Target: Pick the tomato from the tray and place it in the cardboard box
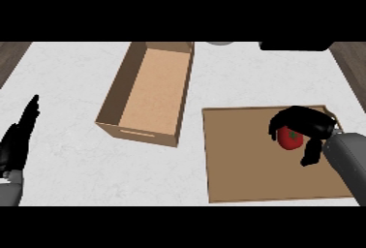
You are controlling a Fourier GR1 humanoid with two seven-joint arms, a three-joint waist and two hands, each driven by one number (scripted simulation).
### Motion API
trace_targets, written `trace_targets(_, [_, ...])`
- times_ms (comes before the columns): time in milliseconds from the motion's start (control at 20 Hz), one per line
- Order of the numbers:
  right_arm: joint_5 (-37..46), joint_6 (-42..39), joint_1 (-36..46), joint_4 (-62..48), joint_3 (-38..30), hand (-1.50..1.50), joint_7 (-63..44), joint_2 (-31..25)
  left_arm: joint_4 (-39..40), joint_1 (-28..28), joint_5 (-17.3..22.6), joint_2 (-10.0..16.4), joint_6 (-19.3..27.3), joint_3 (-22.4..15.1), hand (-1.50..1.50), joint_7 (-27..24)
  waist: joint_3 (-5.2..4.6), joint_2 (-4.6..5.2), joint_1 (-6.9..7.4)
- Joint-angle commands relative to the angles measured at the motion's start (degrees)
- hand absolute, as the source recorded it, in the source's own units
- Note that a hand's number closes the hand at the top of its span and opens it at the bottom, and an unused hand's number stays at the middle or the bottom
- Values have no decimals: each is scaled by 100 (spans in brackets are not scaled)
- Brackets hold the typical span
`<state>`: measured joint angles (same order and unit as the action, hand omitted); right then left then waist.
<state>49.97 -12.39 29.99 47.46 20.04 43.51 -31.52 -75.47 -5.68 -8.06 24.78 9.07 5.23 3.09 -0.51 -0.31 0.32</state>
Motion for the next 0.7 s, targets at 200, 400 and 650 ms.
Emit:
trace_targets(200, [67, 910, 45, 35, -578, 150, 67, 226, -6, 85, -93, -54, -56, 106, 0, -106, 52, 34, -8])
trace_targets(400, [163, 1088, 1016, -699, -856, 150, -411, 736, 142, -108, -166, -126, -29, 81, 0, -73, 55, 70, 101])
trace_targets(650, [268, 1253, 2551, -1899, -1245, 150, -720, 687, 155, -439, -173, -147, -193, -79, 0, -53, 64, 211, 442])
